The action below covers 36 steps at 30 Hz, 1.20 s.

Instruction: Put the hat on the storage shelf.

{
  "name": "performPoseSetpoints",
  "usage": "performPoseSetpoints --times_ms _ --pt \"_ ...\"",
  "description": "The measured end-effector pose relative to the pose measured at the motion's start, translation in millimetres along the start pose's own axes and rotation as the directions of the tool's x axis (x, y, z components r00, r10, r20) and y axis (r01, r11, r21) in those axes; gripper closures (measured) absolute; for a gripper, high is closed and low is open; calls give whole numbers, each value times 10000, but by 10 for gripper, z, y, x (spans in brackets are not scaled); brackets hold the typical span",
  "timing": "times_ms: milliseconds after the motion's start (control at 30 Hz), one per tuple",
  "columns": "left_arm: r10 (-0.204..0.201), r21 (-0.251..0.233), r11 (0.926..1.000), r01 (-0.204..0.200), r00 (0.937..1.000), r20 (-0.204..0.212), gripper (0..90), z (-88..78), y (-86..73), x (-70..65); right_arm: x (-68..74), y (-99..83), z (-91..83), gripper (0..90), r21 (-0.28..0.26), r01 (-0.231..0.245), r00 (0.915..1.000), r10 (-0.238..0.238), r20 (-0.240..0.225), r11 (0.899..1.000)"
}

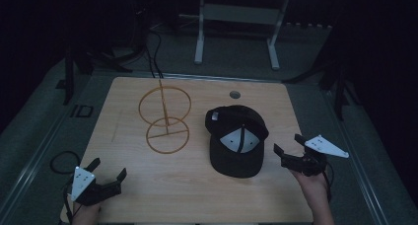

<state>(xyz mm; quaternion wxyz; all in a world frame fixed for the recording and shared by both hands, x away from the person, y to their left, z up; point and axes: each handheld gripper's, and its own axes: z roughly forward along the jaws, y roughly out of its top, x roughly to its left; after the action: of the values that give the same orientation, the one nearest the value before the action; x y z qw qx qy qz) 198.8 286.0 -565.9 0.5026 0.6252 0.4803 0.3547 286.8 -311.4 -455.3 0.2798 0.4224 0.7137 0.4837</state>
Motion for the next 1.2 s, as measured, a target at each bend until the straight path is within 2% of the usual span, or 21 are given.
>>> performPoseSetpoints --times_ms 67,200,333,400,433,600,667,700,767,867,967,1067,1133,1200 --pt "-97 -121 9999 98 9999 84 16 -7 5 6 28 74 50 129 112 89 9999 -88 -97 9999" --pt "277 -51 9996 -277 9996 -9 16 -6 2 -2 82 206 205 145 411 334 9985 -316 -437 9986" --pt "303 -27 9995 -303 9995 101 16 -6 8 -17 121 296 370 162 530 563 9979 -546 -344 9970" --pt "224 -188 9996 -217 9991 358 16 -16 16 -33 120 333 459 224 618 647 9969 -617 -488 9960" --pt "231 -281 9994 -217 9985 502 17 -25 28 -57 123 343 493 224 661 743 9962 -710 -513 9950" --pt "605 -423 9974 -580 9964 596 16 -42 51 -151 130 394 735 256 1176 1089 9938 -1056 -344 9871" --pt "533 -475 9976 -495 9952 825 16 -46 56 -161 126 404 815 288 1366 1101 9939 -1079 -228 9845" --pt "341 -711 9971 -260 9928 1147 16 -61 60 -157 123 407 851 294 1455 1061 9943 -1040 -221 9837" --pt "105 -844 9964 20 9890 1476 16 -82 83 -156 112 404 921 297 1556 906 9958 -869 -301 9837" --pt "-104 -757 9968 248 9826 1855 16 -89 93 -163 104 389 1024 337 1733 733 9973 -708 -203 9821" --pt "18 -325 9995 45 9816 1908 16 -64 77 -195 118 375 1093 359 1952 792 9968 -794 -66 9776" --pt "111 -271 9996 -55 9771 2123 16 -43 58 -225 137 333 1171 432 2266 714 9967 -781 203 9714" --pt "236 -191 9996 -199 9763 2150 16 -31 53 -245 135 308 1190 541 2332 624 9964 -741 418 9704" --pt "409 -97 9992 -398 9773 2081 16 -21 49 -263 137 290 1204 601 2445 493 9948 -695 744 9684"
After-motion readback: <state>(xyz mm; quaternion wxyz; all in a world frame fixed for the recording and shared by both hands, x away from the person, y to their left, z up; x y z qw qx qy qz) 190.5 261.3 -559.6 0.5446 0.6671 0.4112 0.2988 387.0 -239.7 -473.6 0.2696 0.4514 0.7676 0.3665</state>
